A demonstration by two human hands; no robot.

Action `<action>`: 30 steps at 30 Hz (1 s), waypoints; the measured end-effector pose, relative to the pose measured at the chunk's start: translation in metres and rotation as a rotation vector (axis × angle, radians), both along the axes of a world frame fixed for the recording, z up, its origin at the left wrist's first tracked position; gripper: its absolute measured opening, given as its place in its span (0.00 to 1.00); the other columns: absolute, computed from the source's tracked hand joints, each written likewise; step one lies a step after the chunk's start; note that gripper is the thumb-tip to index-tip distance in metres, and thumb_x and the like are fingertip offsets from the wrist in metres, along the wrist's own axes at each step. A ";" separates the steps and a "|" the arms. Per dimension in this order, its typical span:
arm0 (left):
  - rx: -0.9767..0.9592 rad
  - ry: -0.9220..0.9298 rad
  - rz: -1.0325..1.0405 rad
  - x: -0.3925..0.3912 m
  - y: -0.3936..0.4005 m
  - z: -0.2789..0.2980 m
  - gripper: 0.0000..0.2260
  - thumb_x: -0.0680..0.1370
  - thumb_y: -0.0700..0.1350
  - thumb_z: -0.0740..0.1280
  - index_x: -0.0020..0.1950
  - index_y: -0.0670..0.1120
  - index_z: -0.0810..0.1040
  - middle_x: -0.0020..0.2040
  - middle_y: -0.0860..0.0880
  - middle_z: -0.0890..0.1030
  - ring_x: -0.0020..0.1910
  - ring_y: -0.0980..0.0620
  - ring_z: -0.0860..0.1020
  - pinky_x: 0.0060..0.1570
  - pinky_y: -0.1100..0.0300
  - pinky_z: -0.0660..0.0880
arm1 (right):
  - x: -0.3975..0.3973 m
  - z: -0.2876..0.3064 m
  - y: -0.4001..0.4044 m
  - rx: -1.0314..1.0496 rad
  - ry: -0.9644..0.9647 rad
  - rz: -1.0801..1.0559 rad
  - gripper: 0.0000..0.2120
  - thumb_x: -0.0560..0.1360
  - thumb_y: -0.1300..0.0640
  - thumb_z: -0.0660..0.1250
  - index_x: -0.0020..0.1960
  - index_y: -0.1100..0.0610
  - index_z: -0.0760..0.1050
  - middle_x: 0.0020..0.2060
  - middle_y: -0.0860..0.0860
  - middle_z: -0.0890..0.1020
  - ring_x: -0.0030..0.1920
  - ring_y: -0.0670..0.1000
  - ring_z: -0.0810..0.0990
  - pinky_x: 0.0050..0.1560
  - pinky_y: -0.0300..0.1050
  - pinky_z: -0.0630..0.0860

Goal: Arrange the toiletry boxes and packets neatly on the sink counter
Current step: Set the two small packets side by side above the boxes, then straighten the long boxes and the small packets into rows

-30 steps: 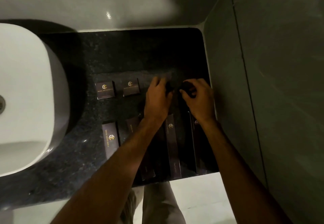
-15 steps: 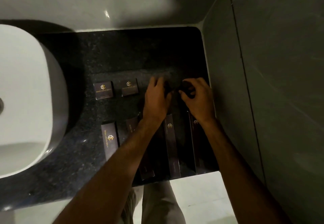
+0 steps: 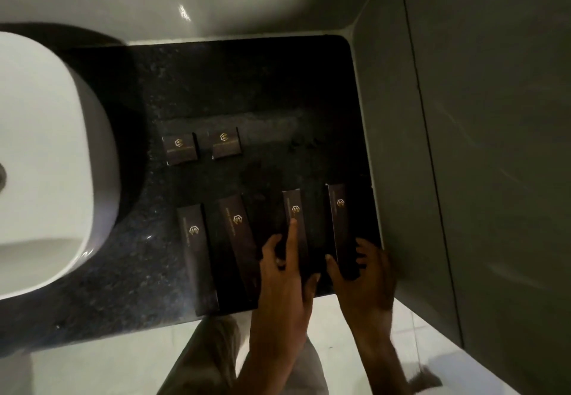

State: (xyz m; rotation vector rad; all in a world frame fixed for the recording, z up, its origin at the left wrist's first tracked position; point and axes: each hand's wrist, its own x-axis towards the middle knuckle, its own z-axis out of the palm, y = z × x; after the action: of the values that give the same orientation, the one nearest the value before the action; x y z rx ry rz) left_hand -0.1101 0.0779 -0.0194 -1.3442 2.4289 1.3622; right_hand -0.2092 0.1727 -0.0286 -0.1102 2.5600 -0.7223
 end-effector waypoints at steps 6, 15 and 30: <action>0.036 -0.027 -0.041 -0.001 0.004 -0.004 0.41 0.79 0.48 0.69 0.82 0.56 0.45 0.77 0.48 0.57 0.73 0.50 0.68 0.70 0.52 0.72 | 0.009 -0.003 0.002 -0.041 0.066 0.054 0.18 0.75 0.49 0.75 0.63 0.52 0.78 0.58 0.50 0.81 0.54 0.52 0.84 0.51 0.49 0.85; 0.011 -0.054 -0.054 0.000 0.005 -0.008 0.42 0.77 0.49 0.71 0.82 0.56 0.46 0.77 0.48 0.57 0.74 0.49 0.66 0.73 0.52 0.68 | 0.012 -0.006 0.001 -0.077 0.042 0.082 0.19 0.76 0.50 0.75 0.64 0.54 0.78 0.59 0.51 0.81 0.55 0.53 0.84 0.53 0.45 0.84; 0.035 -0.041 -0.041 0.002 0.000 -0.004 0.39 0.78 0.55 0.68 0.81 0.58 0.47 0.77 0.49 0.58 0.72 0.50 0.67 0.72 0.51 0.70 | 0.018 0.005 0.001 -0.025 0.167 0.095 0.25 0.73 0.46 0.76 0.65 0.56 0.77 0.60 0.54 0.80 0.56 0.56 0.83 0.51 0.51 0.85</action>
State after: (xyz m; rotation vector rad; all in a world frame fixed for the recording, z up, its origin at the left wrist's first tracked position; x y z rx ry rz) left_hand -0.1078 0.0782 -0.0232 -1.2942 2.3818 1.3474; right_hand -0.1913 0.1737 -0.0240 -0.3106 2.6821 -0.7360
